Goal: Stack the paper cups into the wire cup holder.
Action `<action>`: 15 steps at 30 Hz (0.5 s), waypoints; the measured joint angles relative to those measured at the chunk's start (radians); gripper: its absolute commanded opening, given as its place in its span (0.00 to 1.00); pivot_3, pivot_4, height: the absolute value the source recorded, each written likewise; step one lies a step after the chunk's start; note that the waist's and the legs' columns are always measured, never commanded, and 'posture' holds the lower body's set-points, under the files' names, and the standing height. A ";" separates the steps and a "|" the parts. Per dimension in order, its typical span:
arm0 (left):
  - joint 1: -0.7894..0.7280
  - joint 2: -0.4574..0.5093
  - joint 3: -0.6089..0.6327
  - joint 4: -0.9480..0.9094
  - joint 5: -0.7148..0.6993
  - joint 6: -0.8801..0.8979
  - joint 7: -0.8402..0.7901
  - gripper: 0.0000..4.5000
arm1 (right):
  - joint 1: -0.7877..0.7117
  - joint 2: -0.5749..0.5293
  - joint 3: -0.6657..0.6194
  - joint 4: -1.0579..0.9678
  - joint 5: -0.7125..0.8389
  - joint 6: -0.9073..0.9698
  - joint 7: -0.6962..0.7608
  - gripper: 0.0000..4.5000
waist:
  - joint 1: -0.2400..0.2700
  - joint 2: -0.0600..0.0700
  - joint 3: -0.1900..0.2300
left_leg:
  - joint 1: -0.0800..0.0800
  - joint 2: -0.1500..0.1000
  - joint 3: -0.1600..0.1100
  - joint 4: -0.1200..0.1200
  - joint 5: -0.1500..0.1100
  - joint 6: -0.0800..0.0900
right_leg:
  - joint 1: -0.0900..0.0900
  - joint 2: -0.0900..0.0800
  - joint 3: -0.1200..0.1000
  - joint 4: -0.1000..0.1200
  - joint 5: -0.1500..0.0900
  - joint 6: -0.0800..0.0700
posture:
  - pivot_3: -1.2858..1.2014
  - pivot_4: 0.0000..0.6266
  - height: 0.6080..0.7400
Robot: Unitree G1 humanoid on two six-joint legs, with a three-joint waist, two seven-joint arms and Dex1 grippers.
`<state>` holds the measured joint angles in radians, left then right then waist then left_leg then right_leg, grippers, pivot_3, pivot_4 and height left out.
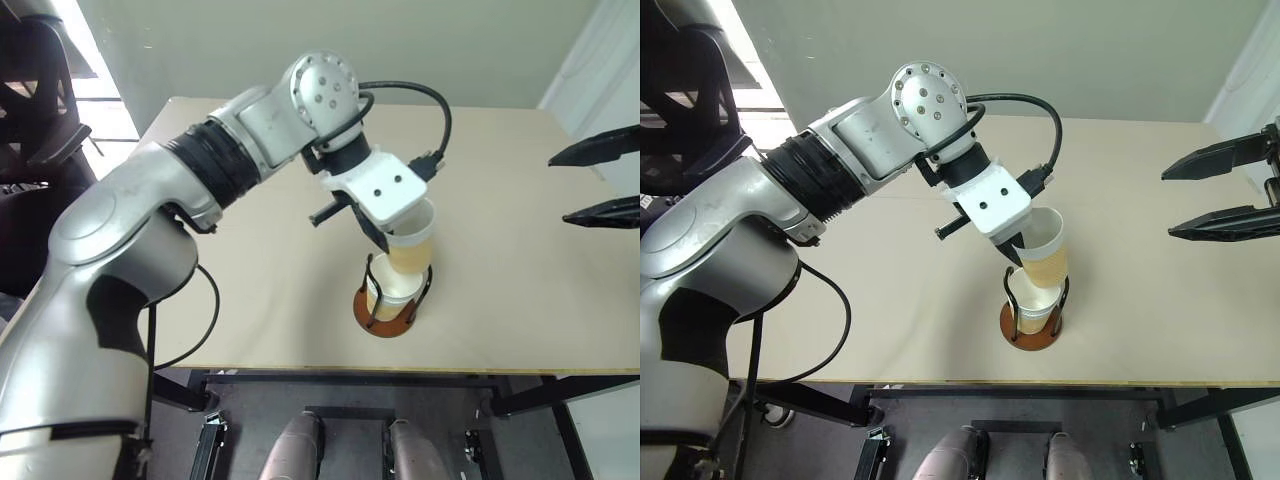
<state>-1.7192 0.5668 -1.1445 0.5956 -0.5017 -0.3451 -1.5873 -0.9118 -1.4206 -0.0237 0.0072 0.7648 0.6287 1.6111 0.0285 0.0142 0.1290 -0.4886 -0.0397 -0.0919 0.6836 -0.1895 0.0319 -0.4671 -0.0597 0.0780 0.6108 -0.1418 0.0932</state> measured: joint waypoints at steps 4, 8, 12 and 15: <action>0.000 0.000 0.000 -0.006 0.000 -0.001 0.000 0.00 | 0.000 -0.006 0.000 0.000 0.000 -0.007 0.000 0.73 | 0.000 0.000 0.000 | 0.000 0.000 0.000 0.000 0.000 0.000 | 0.000 0.000 0.000 0.000 0.000 0.000 | 0.52 0.24 1.00; 0.000 0.001 -0.011 -0.006 0.000 -0.004 0.000 0.00 | 0.000 -0.006 0.000 0.000 0.000 -0.012 0.000 0.73 | 0.000 0.000 0.000 | 0.000 0.000 0.000 0.000 0.000 0.000 | 0.000 0.001 0.000 0.000 0.000 0.000 | 0.52 0.24 1.00; 0.000 0.002 -0.016 -0.006 0.014 -0.021 0.000 0.00 | 0.000 -0.006 0.000 0.000 -0.001 -0.015 0.000 0.73 | 0.000 0.000 0.000 | 0.000 0.000 0.000 0.000 0.000 0.000 | 0.000 0.000 0.000 0.000 0.000 0.000 | 0.52 0.24 1.00; 0.001 0.003 -0.020 -0.006 0.024 -0.031 0.000 0.00 | 0.000 -0.006 0.000 0.001 -0.002 -0.018 0.000 0.73 | 0.000 0.000 0.000 | 0.000 0.000 0.000 0.000 0.000 0.000 | 0.000 0.000 0.000 0.000 0.000 0.000 | 0.52 0.24 1.00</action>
<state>-1.7184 0.5697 -1.1650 0.5895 -0.4774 -0.3759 -1.5870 -0.9114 -1.4265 -0.0238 0.0077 0.7633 0.6108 1.6111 0.0284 0.0142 0.1290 -0.4884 -0.0397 -0.0921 0.6834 -0.1895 0.0319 -0.4669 -0.0595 0.0777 0.6107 -0.1418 0.0932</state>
